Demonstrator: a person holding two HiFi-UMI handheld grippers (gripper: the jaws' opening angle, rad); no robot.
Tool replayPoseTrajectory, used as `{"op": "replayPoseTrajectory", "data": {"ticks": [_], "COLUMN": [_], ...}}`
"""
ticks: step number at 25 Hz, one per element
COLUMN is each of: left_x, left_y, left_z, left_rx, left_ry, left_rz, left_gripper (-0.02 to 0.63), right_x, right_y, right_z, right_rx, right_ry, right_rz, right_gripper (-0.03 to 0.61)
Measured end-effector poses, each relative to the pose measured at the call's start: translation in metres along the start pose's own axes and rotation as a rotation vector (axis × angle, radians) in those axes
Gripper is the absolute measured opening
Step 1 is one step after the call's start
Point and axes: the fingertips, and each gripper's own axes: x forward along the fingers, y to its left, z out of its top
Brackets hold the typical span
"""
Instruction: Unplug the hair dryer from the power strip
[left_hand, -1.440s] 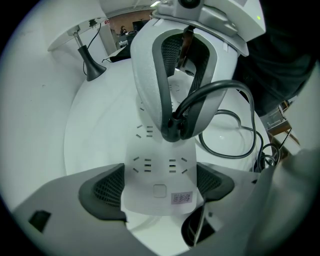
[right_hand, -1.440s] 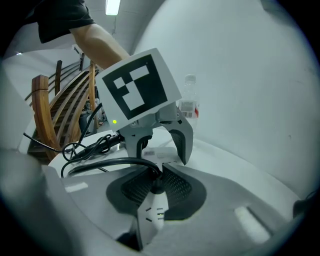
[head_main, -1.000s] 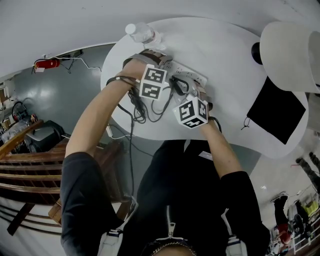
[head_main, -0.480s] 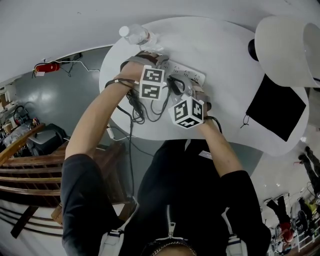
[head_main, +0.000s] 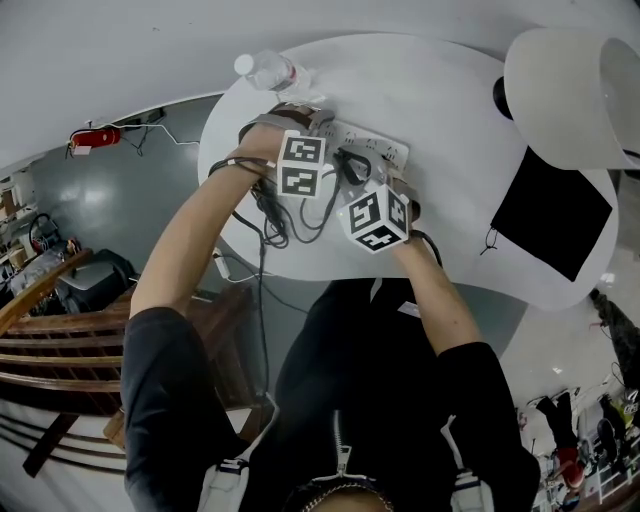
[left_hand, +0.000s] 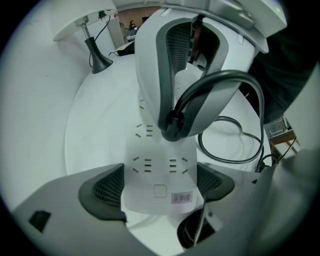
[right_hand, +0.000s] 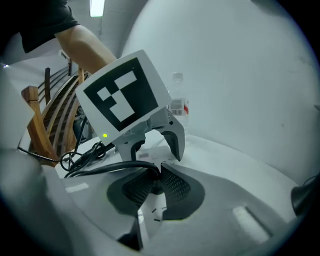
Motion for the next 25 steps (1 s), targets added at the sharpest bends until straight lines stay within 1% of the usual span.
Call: {"op": "replayPoseTrajectory", "data": {"ticks": [4, 7, 8, 12, 17, 20, 25], "left_x": [0.0004, 0.0009, 0.0012, 0.0011, 0.0019, 0.0021, 0.0018], "left_y": [0.0010, 0.0004, 0.0003, 0.0003, 0.0009, 0.0008, 0.0010], "left_z": [-0.0017, -0.0021, -0.0020, -0.0019, -0.0019, -0.0017, -0.0013], "left_rx": [0.001, 0.010, 0.011, 0.006, -0.006, -0.002, -0.018], "left_ry": [0.022, 0.035, 0.037, 0.036, 0.047, 0.052, 0.050], "left_rz": [-0.003, -0.003, -0.002, -0.004, -0.005, -0.007, -0.007], "left_gripper": [0.431, 0.431, 0.431, 0.431, 0.432, 0.433, 0.431], "right_x": [0.0021, 0.0039, 0.0042, 0.0034, 0.0008, 0.0005, 0.0007], "right_y": [0.0048, 0.0074, 0.0068, 0.0011, 0.0058, 0.0074, -0.0008], "right_z": [-0.0003, -0.0003, 0.0000, 0.0032, 0.0016, 0.0011, 0.0047], "right_rx": [-0.056, -0.111, -0.114, -0.046, -0.094, -0.097, -0.061], "right_ry": [0.028, 0.038, 0.035, 0.014, 0.018, 0.019, 0.000], "right_rz": [-0.048, -0.037, -0.027, 0.002, -0.026, -0.039, 0.001], "right_gripper": [0.041, 0.041, 0.041, 0.041, 0.040, 0.040, 0.040]}}
